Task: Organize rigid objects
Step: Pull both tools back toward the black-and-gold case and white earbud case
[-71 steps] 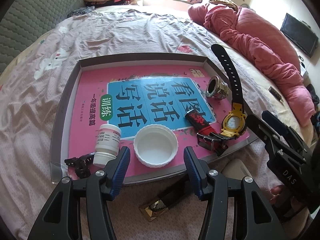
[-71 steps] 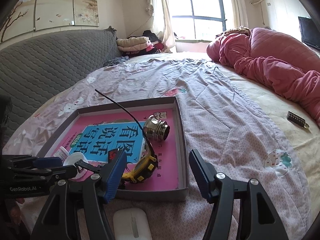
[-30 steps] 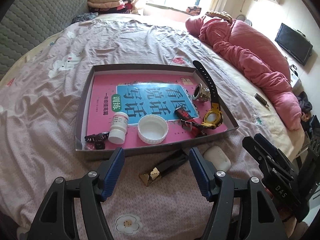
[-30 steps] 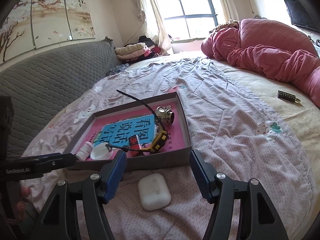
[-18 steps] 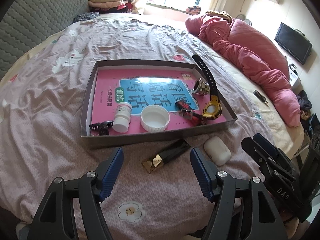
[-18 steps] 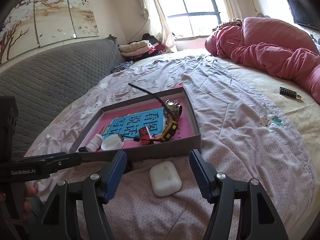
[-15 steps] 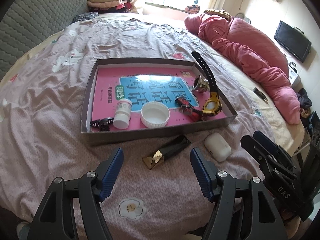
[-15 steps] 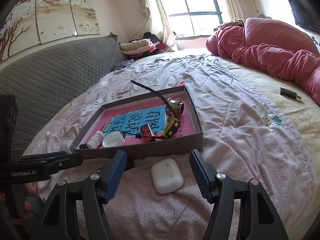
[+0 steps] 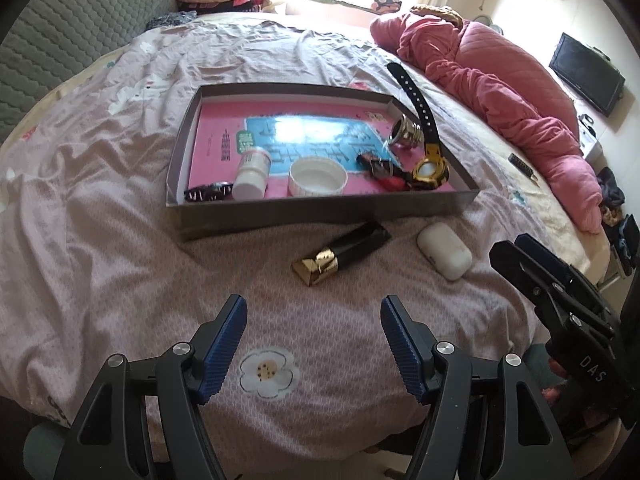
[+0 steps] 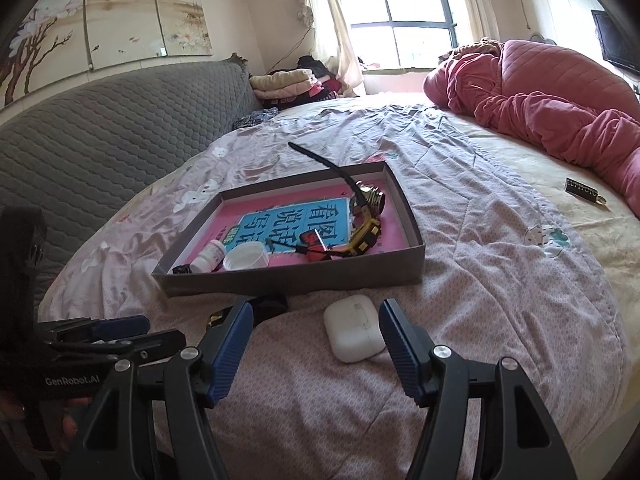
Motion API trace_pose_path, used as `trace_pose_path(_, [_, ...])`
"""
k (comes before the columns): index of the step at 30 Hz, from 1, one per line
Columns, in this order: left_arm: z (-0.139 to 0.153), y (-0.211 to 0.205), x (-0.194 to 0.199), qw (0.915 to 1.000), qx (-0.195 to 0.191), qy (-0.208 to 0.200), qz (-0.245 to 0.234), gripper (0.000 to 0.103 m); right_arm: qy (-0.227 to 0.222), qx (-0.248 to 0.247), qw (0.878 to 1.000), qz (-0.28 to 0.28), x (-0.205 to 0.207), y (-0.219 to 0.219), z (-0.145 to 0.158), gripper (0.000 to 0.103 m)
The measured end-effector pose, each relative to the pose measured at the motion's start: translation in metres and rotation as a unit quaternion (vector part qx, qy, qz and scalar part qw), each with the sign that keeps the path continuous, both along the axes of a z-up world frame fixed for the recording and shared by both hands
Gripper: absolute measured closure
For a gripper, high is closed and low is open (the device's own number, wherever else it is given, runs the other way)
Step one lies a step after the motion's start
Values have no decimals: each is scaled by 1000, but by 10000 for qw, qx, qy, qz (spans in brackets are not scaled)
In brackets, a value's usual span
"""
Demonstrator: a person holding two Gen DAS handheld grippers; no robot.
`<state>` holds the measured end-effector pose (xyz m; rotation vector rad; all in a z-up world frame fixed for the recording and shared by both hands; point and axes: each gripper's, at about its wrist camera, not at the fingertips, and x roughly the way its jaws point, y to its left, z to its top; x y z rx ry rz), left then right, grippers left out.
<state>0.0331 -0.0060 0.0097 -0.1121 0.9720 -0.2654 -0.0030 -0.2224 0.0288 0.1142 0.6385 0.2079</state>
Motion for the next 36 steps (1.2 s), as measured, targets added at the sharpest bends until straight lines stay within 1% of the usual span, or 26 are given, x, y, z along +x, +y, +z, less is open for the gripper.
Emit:
trace_pose_path(4, [-4,0,1,10000,55,-2,-35,32,126,-78,9999,15,4,3,-5,38])
trace_pose_path(7, [-7,-4,7,9998,176,-30,-100,32,344,-93,9994,-43,11,2,-12,38])
trace_pose_path(10, [-10,-8,14,9995,249,-36,-184,32,599,-103,9980,-183,19,-2,-21,38])
trace_pose_path(12, [-14,-11,19,9994,281,-11,-208,32,660,-134,9973,-305,23,-6,-25,38])
trace_pose_path(14, [-16,-13,23,9992,317,18,-223,32,743,-57,9966,-341,28,-10,-29,38])
trace_pose_path(17, [-20,-16,30,9990,350,40,-261,32,801,-45,9960,-381,31,-12,-34,38])
trace_pose_path(24, [-27,-16,48,9988,395,96,-262,32,784,-309,9958,-359,37,-4,-37,38])
trace_pose_path(28, [-33,-20,55,9980,494,88,-392,33,822,-322,9955,-334,41,-3,-40,38])
trace_pose_path(32, [-37,-27,59,9970,478,65,-599,44,882,-288,9952,-322,45,-4,-43,38])
trace_pose_path(36, [-39,-38,63,9941,662,-2,-856,45,966,-305,9945,-262,50,-3,-47,38])
